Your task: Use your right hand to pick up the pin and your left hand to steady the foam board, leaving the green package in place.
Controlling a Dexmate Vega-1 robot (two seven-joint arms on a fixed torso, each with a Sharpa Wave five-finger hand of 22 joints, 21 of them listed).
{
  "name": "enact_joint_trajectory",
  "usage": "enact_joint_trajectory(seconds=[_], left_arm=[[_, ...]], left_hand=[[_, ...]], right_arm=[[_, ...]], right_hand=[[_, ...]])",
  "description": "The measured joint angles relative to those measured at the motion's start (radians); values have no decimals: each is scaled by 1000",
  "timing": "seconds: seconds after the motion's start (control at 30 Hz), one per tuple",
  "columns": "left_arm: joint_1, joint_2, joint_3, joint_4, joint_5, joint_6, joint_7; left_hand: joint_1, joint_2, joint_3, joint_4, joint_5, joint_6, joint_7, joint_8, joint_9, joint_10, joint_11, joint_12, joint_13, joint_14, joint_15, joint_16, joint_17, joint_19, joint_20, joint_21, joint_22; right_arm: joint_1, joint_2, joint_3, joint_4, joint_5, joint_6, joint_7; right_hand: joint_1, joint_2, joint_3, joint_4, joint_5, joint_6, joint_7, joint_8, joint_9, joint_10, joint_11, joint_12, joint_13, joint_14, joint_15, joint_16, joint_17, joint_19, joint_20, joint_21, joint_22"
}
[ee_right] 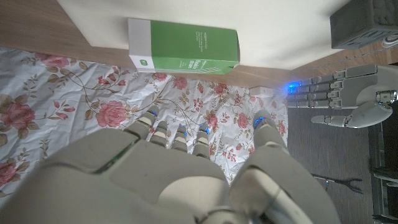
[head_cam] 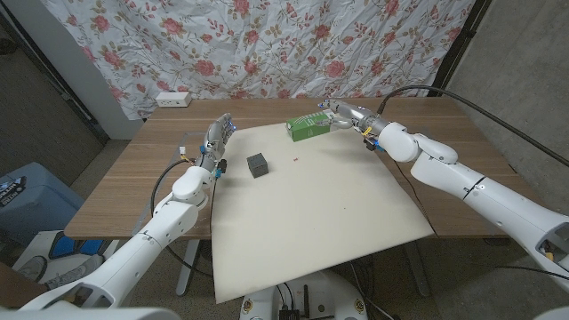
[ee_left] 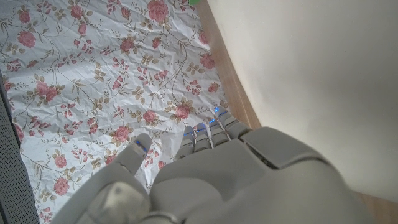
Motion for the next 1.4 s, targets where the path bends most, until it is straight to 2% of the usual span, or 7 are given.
enact_joint_trajectory(seconds=[0.33, 0.43, 0.67, 0.83, 1.17, 1.2, 1.4], left_arm=[[-5, -4, 1, 6, 4, 8, 9], [-5, -5, 1, 7, 5, 8, 14], [-4, -6, 0, 7, 7, 8, 22], [-1, -8, -3, 7, 7, 8, 27], [1, -9, -7, 11, 3, 8, 29], [1, -9, -7, 12, 3, 8, 29], [0, -10, -8, 18, 0, 8, 29]], left_hand=[[0, 0, 0, 0, 0, 0, 0, 0, 0, 5, 5, 0, 0, 4, -4, 0, 0, 0, 0, 0, 0], [0, 0, 0, 0, 0, 0, 0, 0, 0, 5, 5, 0, 0, 4, -4, 0, 0, 0, 0, 0, 0], [0, 0, 0, 0, 0, 5, -5, 0, 0, 11, 0, 0, 0, 4, -4, 0, 0, 15, 15, 0, 0], [0, 0, 0, 0, 0, 7, -3, 0, 0, 11, 0, 0, 0, 9, -9, 0, 0, 18, 18, 0, 0], [0, 0, 0, 0, 0, 14, -7, 0, 0, 16, -5, 0, 0, 9, -9, 0, 0, 18, 18, 0, 0], [0, 0, 0, 0, 0, 14, -7, 0, 0, 16, -5, 0, 0, 9, -9, 0, 0, 18, 18, 0, 0], [0, 0, 0, 0, 0, 14, -7, 0, 0, 16, -5, 0, 5, 9, -9, 0, 0, 23, 23, 0, 0]], right_arm=[[23, -2, -19, -28, -49, -53, 71], [44, -1, -37, -49, -68, -75, 103], [73, 7, -59, -62, -93, -103, 167], [98, 16, -77, -72, -113, -138, 229], [140, 35, -119, -94, -160, -189, 309], [145, 38, -125, -95, -168, -194, 319], [162, 47, -146, -98, -200, -207, 359]], right_hand=[[43, -22, 10, -1, 15, -14, -11, 0, 0, 18, 18, 9, 7, 18, 10, 7, 2, 14, 14, 4, 0], [65, -43, 15, -1, 25, -10, -15, 14, 4, 15, 22, 9, 11, 29, 22, 15, 3, 18, 18, 8, 0], [121, -55, 30, -3, 52, 6, -9, 28, 13, 30, 52, 17, 16, 45, 26, 23, 8, 40, 17, 8, 0], [149, -70, 34, 1, 64, 27, -23, 41, 18, 32, 79, 17, 21, 49, 30, 23, 8, 43, 21, 8, 0], [185, -84, 41, 3, 77, 81, -45, 76, 28, 54, 100, 30, 30, 61, 43, 31, 12, 65, 28, 8, 0], [197, -96, 41, 3, 80, 85, -48, 78, 31, 54, 101, 32, 30, 67, 44, 34, 12, 71, 27, 12, 0], [219, -98, 41, 3, 83, 88, -52, 88, 37, 87, 107, 45, 37, 102, 33, 52, 20, 120, 23, 27, 5]])
